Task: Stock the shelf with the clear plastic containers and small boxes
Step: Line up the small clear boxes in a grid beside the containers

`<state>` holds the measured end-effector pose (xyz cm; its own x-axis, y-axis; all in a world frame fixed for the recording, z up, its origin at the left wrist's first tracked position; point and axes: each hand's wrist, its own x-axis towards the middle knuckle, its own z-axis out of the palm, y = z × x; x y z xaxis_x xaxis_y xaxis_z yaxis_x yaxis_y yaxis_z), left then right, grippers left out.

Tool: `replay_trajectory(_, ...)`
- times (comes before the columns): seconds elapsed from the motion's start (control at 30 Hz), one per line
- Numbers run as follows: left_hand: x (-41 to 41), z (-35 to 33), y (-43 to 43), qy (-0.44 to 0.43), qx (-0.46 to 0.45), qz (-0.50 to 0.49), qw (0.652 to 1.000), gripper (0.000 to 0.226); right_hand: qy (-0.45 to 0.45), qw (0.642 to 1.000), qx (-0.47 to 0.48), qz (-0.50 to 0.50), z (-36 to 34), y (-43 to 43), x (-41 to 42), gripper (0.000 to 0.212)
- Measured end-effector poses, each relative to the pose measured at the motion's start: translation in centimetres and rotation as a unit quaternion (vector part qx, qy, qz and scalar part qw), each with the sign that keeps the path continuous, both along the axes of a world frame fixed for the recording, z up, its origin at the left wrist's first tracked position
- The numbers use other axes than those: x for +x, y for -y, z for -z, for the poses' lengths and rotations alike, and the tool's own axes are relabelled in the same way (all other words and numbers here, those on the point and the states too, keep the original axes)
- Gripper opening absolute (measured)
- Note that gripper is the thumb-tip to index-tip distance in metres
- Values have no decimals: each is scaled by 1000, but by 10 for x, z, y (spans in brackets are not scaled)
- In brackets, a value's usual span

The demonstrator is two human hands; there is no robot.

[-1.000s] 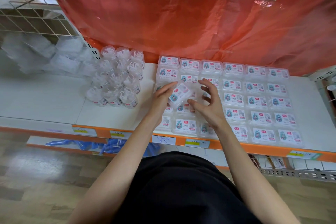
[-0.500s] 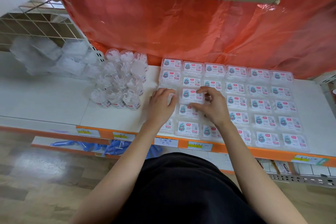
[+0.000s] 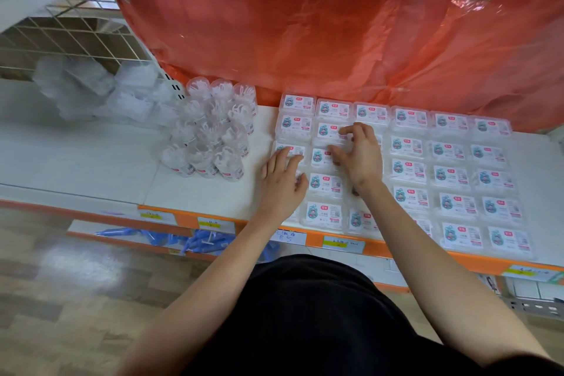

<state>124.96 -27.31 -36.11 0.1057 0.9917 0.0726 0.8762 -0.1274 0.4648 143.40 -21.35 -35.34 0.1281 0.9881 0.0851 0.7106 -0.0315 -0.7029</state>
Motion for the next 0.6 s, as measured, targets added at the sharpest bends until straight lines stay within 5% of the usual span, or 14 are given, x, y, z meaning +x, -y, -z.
replay_trajectory(0.23,-2,0,0,17,5,1,1000,59,71,993,94,-28,6,14,-7,24)
replay_trajectory(0.6,-3,3,-1,6,4,8,1000,42,84,994,73,-24,-5,5,-10,18)
